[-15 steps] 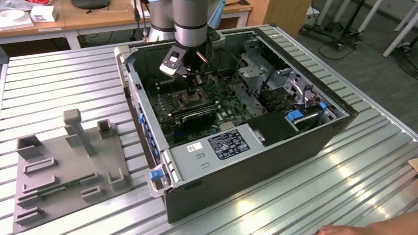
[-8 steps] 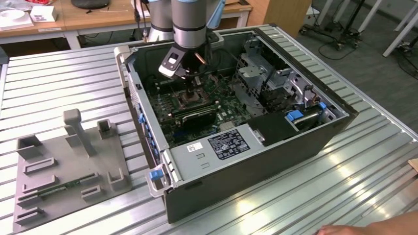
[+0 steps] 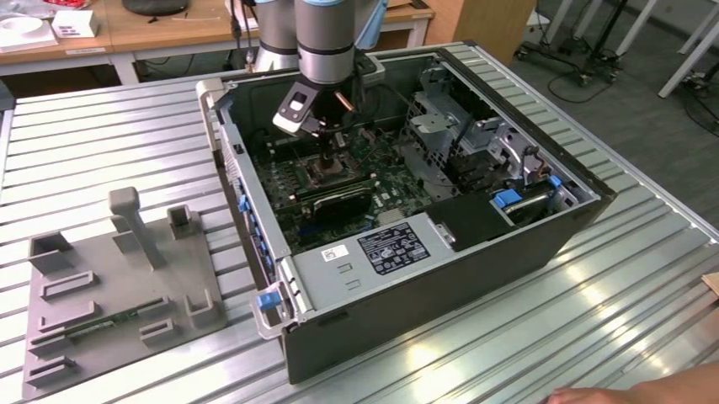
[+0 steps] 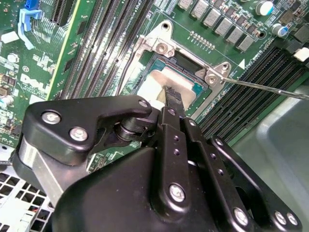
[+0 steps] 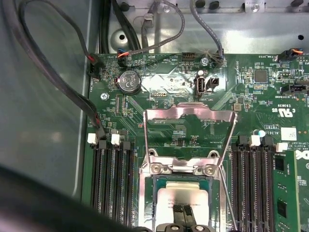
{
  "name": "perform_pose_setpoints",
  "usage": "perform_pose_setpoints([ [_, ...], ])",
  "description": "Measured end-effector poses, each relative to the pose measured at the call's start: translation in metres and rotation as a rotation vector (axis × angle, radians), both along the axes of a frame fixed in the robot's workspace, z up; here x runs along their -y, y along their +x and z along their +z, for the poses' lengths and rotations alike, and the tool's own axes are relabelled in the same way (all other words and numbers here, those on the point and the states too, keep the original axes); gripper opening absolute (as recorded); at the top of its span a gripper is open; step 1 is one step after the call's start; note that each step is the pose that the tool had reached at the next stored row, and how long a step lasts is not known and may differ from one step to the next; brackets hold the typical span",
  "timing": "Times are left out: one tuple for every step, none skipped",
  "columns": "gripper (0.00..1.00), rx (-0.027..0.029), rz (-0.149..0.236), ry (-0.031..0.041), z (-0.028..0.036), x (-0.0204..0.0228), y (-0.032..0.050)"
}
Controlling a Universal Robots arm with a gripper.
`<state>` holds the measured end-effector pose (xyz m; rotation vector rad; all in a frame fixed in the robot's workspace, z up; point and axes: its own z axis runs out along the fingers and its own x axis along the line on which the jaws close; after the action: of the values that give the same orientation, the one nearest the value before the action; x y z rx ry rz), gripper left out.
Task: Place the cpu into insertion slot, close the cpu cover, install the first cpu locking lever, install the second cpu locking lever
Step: 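Place the cpu into insertion slot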
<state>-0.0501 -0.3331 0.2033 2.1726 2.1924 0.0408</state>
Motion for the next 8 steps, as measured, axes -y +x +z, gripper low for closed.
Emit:
perform_pose_setpoints([
  [0.10, -0.0001, 0.000, -0.0001, -0.0006, 0.0000, 0.0000],
  [0.10, -0.0002, 0.000, -0.0002, -0.0012, 0.0001, 0.0000],
  [0.10, -0.0002, 0.000, -0.0002, -0.0019, 0.0001, 0.0000],
  [0.10, -0.0002, 0.000, -0.0002, -0.0026, 0.0001, 0.0000],
  [0.10, -0.0004, 0.000, -0.0001, -0.0032, 0.0001, -0.0001],
  [0.10, -0.0007, 0.000, 0.0000, -0.0036, 0.0002, -0.0002],
  [0.10, -0.0008, 0.000, 0.0000, -0.0039, 0.0002, -0.0002],
  [0.10, -0.0007, 0.000, 0.0001, -0.0040, 0.0002, -0.0002],
])
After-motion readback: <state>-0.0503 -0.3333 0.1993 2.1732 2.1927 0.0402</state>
